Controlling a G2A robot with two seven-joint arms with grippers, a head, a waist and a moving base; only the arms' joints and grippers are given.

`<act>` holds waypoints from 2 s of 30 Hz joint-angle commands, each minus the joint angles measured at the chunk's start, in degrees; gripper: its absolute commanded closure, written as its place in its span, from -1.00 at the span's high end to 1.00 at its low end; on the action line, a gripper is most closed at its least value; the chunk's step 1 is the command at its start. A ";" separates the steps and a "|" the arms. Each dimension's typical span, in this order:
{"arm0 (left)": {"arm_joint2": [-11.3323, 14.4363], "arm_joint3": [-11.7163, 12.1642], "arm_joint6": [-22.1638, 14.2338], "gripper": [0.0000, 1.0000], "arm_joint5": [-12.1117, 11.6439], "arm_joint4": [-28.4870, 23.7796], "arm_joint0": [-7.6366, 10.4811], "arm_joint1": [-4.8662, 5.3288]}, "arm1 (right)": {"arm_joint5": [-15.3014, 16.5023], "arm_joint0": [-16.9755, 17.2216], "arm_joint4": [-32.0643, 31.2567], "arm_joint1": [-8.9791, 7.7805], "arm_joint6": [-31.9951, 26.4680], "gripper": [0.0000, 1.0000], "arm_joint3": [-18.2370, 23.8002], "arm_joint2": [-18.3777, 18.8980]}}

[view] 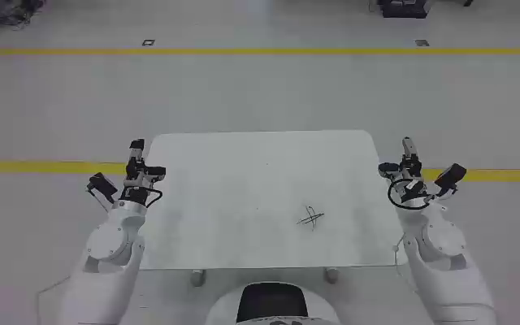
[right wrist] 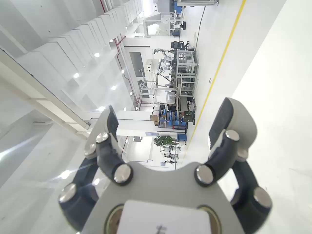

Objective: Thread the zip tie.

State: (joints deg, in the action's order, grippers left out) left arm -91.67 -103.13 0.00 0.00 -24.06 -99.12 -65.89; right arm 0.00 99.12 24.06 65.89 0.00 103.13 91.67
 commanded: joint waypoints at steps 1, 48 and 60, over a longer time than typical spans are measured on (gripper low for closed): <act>0.00 0.00 0.00 1.00 0.00 0.00 0.00 0.00 | -0.81 -0.23 -1.99 -0.12 -1.37 1.00 0.34 -0.61; 0.00 0.00 0.00 1.00 0.00 0.00 0.00 0.00 | -19.48 -21.43 -59.78 -1.95 -40.65 1.00 -9.07 -20.52; 0.00 0.00 0.00 1.00 0.00 0.00 0.00 0.00 | -19.48 -22.03 -62.67 -1.95 -42.27 1.00 -9.61 -22.02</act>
State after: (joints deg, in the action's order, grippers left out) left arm -91.67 -103.13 0.00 0.00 -24.06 -99.12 -65.89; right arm -19.42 77.42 -37.02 63.93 -41.44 93.71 70.28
